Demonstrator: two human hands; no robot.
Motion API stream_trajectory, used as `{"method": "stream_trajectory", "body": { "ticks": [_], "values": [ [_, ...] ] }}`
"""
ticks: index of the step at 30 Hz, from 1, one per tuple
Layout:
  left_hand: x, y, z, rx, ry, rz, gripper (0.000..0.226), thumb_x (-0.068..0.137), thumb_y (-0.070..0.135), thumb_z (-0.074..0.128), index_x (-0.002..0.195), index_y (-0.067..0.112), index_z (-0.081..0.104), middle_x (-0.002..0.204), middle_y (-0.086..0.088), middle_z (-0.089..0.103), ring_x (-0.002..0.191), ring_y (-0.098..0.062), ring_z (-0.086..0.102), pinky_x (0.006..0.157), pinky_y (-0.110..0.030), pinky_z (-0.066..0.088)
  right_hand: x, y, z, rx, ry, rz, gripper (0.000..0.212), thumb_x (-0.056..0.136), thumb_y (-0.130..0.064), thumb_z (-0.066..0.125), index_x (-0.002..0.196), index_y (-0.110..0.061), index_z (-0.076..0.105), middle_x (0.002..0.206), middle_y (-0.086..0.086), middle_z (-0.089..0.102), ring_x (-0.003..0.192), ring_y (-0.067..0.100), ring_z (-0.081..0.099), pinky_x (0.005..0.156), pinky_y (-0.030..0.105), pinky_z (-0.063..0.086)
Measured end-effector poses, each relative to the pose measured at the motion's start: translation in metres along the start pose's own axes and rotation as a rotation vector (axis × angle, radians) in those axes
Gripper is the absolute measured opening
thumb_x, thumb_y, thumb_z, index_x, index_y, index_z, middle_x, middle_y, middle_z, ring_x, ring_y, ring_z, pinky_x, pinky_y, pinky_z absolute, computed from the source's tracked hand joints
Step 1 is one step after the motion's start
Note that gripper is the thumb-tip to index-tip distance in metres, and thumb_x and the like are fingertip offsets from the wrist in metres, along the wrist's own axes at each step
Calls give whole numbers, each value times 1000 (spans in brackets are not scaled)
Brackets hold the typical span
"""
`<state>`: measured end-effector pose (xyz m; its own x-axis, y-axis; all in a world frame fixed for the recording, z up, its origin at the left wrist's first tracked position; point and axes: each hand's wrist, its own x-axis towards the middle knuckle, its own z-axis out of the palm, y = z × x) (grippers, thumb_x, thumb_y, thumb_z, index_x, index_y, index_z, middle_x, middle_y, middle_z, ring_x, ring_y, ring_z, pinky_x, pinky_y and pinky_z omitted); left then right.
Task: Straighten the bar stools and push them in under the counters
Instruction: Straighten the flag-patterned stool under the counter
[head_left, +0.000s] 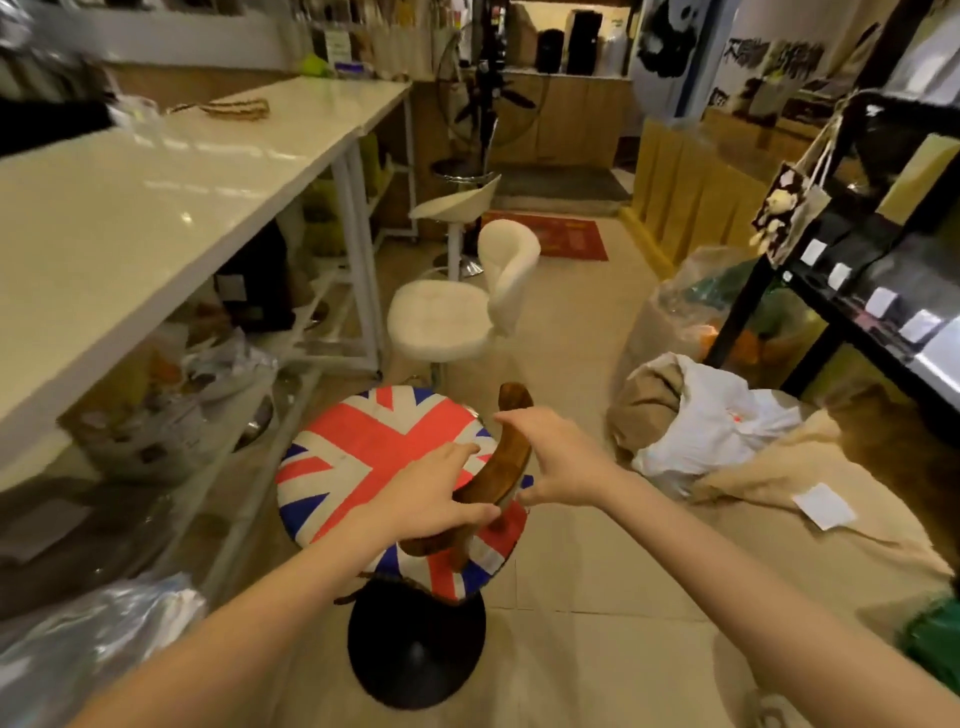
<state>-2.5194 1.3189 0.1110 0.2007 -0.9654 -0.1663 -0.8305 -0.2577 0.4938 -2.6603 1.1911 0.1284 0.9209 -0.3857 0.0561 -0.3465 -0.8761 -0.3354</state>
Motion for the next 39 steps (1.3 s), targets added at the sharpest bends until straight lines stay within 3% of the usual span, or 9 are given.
{"method": "stream_trajectory", "body": {
  "ticks": [5, 9, 11, 14, 18, 24, 27, 35, 39],
  "values": [
    [25, -3, 20, -5, 8, -96, 78, 79, 57, 60, 141, 19, 31, 143, -1, 41, 126, -16, 41, 100, -29, 35, 46, 49, 18, -241, -199, -216, 101, 59, -44, 81, 142, -17, 32, 148, 2, 34, 139, 20, 23, 112, 35, 19],
    [37, -4, 37, 33, 39, -192, 72, 77, 61, 59, 134, 21, 39, 129, 0, 55, 110, -16, 53, 92, -34, 45, 74, 76, 27, -393, -299, -418, 91, 64, -41, 77, 141, -19, 33, 149, 2, 33, 140, 19, 19, 115, 36, 5],
    [42, 2, 44, 78, 74, -227, 62, 77, 58, 58, 127, 23, 44, 119, 1, 60, 100, -16, 57, 85, -36, 48, 88, 84, 30, -391, -329, -522, 79, 63, -43, 76, 131, -18, 46, 136, 2, 47, 132, 20, 33, 113, 37, 8],
    [49, 18, 55, 165, 176, -313, 52, 77, 52, 59, 119, 22, 48, 113, 0, 63, 96, -19, 58, 82, -34, 47, 106, 86, 29, -414, -353, -711, 54, 58, -46, 76, 99, -14, 62, 102, 4, 64, 100, 24, 55, 98, 36, 28],
    [46, 28, 63, 277, 283, -445, 52, 74, 59, 58, 108, 19, 53, 101, -1, 64, 90, -21, 59, 69, -28, 36, 118, 84, 31, -365, -401, -876, 48, 61, -47, 75, 83, -9, 58, 84, 9, 65, 78, 29, 59, 69, 34, 36],
    [41, 25, 72, 330, 321, -548, 51, 65, 67, 53, 87, 21, 51, 75, 1, 64, 66, -19, 60, 56, -28, 37, 127, 93, 41, -263, -396, -1052, 47, 64, -58, 66, 79, -17, 48, 71, 4, 62, 59, 23, 54, 55, 29, 38],
    [46, 24, 71, 339, 319, -593, 49, 66, 68, 52, 80, 22, 49, 68, 3, 62, 59, -17, 57, 52, -25, 35, 133, 96, 42, -248, -369, -1085, 49, 70, -61, 61, 87, -16, 53, 76, 2, 62, 58, 17, 46, 57, 27, 37],
    [52, 10, 64, 372, 449, -545, 47, 59, 66, 55, 68, 27, 29, 51, 5, 56, 42, -14, 51, 46, -19, 24, 156, 96, 51, -286, -311, -1159, 64, 75, -72, 52, 93, -10, 54, 84, 8, 67, 71, 26, 62, 65, 32, 44],
    [53, -7, 49, 385, 441, -568, 46, 59, 67, 52, 66, 27, 30, 49, 6, 54, 40, -12, 46, 45, -19, 25, 174, 83, 53, -291, -295, -1160, 67, 76, -73, 49, 97, -9, 54, 88, 9, 68, 75, 26, 63, 69, 34, 49]
  ]
}}
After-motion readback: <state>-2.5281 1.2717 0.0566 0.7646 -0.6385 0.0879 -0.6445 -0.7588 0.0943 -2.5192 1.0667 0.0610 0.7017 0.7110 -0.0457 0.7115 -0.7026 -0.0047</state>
